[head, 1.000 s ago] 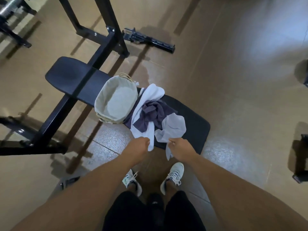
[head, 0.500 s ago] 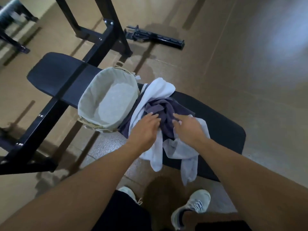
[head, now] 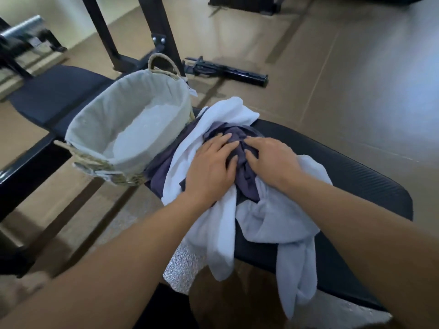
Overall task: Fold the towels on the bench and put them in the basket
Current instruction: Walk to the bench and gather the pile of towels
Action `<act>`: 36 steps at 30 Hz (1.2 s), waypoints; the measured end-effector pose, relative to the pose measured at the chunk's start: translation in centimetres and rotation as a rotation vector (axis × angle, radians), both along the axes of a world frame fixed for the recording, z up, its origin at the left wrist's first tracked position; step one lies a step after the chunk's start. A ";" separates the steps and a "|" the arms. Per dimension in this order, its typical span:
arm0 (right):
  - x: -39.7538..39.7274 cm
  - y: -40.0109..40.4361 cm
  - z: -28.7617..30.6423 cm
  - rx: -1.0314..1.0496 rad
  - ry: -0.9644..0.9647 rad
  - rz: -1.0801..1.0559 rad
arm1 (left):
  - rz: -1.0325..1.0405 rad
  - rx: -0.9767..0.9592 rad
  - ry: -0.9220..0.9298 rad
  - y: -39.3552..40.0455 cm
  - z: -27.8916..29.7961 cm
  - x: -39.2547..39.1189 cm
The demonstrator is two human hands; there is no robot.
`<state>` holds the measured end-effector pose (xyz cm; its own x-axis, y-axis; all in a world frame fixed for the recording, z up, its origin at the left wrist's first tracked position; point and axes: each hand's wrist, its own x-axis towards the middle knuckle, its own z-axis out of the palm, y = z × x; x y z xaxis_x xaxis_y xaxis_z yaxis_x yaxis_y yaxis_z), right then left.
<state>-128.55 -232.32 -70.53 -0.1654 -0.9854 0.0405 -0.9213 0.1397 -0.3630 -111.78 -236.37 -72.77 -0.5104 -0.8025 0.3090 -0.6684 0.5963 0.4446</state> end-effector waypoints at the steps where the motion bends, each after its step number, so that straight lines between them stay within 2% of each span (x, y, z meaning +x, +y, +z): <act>1: 0.4 0.4 -0.1 0.003 -0.006 -0.004 | 0.008 0.030 0.014 0.4 0.2 0.3; 6: 1.1 2.7 1.1 0.046 -0.018 0.016 | -0.048 0.203 -0.117 3.5 1.5 1.5; 14: 0.0 10.5 1.4 0.094 0.114 -0.069 | -0.023 0.300 -0.311 9.0 3.4 4.8; 17: -0.2 13.2 1.4 0.105 0.059 -0.114 | 0.056 0.302 -0.401 9.7 4.4 5.0; 19: -0.2 14.4 1.6 0.136 0.032 -0.104 | 0.086 0.362 -0.415 10.0 4.7 5.0; 22: 0.0 14.9 2.9 0.256 0.012 -0.064 | 0.020 0.487 -0.405 10.0 3.4 5.4; 26: -0.4 13.4 4.2 0.402 0.043 -0.072 | -0.005 0.506 -0.406 8.7 2.2 4.7; 31: -1.6 11.4 2.9 0.309 -0.009 -0.131 | -0.036 0.640 -0.326 6.1 2.8 2.4; 36: -2.7 10.3 1.4 0.219 -0.111 -0.162 | 0.022 0.525 -0.462 7.0 2.8 0.7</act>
